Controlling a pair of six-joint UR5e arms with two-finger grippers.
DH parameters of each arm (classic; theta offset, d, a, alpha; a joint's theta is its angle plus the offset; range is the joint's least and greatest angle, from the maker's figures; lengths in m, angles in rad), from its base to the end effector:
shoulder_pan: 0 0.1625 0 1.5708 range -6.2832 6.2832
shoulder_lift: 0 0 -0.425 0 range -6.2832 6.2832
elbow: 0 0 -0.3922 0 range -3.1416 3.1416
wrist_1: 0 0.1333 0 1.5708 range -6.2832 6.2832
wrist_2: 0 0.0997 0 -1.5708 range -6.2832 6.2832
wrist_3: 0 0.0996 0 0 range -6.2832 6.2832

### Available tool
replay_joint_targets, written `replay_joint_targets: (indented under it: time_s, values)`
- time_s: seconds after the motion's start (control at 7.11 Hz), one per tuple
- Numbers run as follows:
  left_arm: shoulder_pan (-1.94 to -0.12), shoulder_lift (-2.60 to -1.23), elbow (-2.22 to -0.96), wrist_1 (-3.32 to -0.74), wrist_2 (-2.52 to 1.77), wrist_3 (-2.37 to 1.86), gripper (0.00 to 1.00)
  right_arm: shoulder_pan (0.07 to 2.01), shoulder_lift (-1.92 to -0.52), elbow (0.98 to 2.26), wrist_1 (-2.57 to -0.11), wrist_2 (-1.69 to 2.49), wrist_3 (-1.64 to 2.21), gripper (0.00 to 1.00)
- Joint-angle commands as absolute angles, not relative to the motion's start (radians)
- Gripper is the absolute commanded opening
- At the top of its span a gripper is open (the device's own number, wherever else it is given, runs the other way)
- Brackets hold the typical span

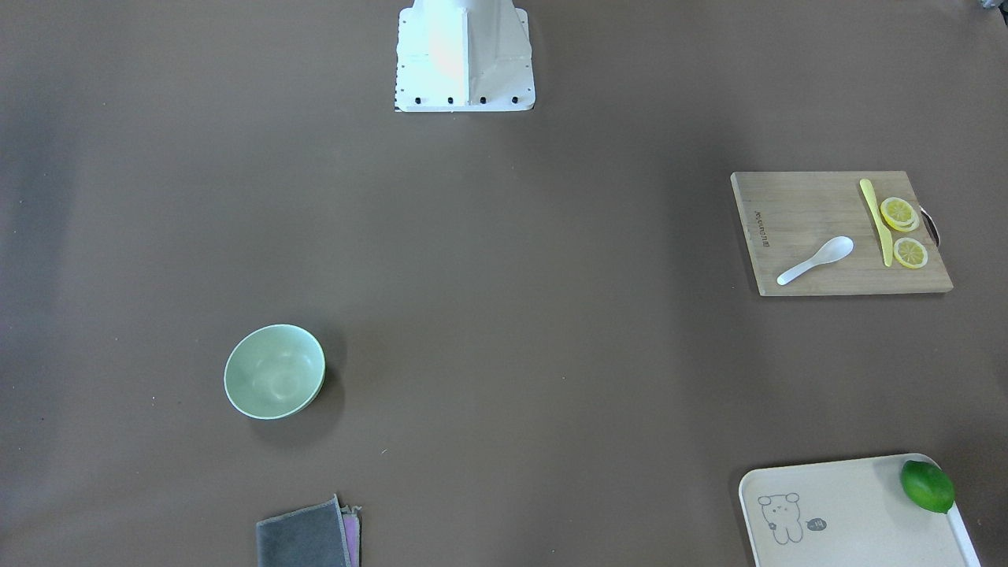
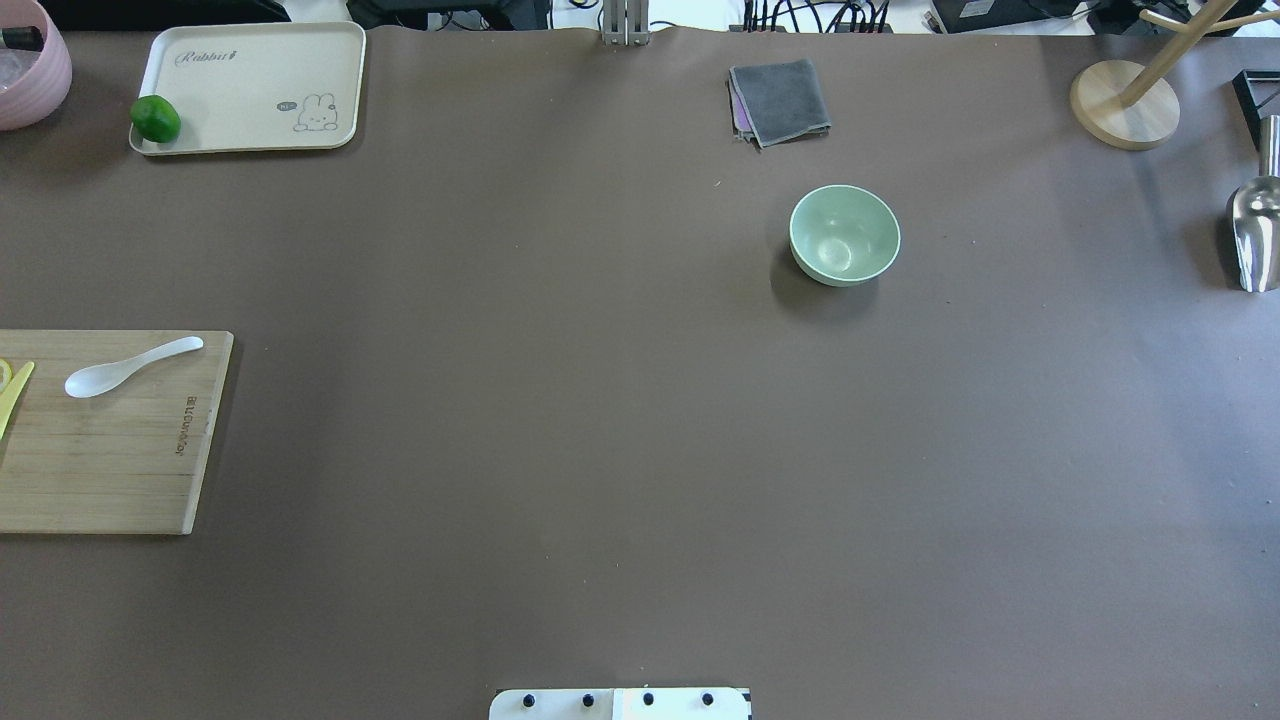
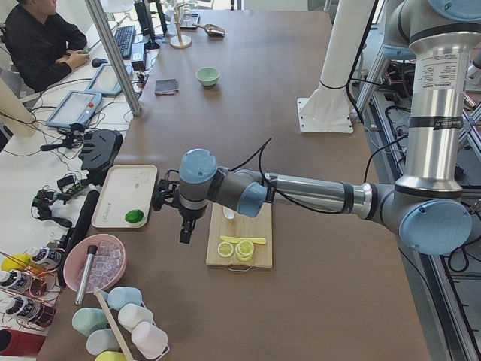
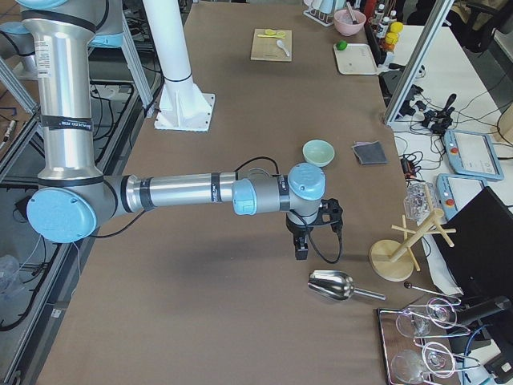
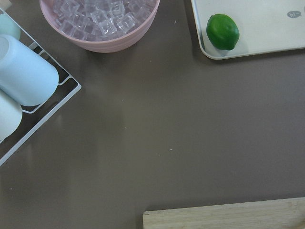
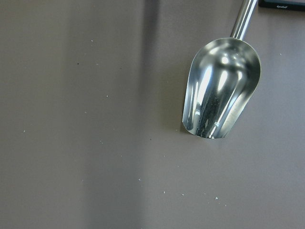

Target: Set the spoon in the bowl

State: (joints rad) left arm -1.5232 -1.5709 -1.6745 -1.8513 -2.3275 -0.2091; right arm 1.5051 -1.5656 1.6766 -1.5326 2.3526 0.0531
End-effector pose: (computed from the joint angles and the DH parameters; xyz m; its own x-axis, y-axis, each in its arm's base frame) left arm -0.0406 -0.5122 0.5766 0.7076 0.0931 -0.7004 0.1051 0.9664 0.2346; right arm 0.0301 -0.5042 0.5991 0.7037 -0.0985 0.7036 0.0276 0.9934 0.1115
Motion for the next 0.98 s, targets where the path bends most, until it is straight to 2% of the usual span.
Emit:
replay_joint_targets:
  time_s: [0.0,0.84]
  values:
    - [-1.523,-1.568,-1.675,-1.852,-2.329,-0.210,0.98,1.505,-1.562,1.671,-1.534,2.352,0.054,1.00]
    - [-1.523,-1.557,-1.674,-1.848,-2.322,-0.210,0.98,1.505,-1.566,1.674,-1.532,2.344,0.054,1.00]
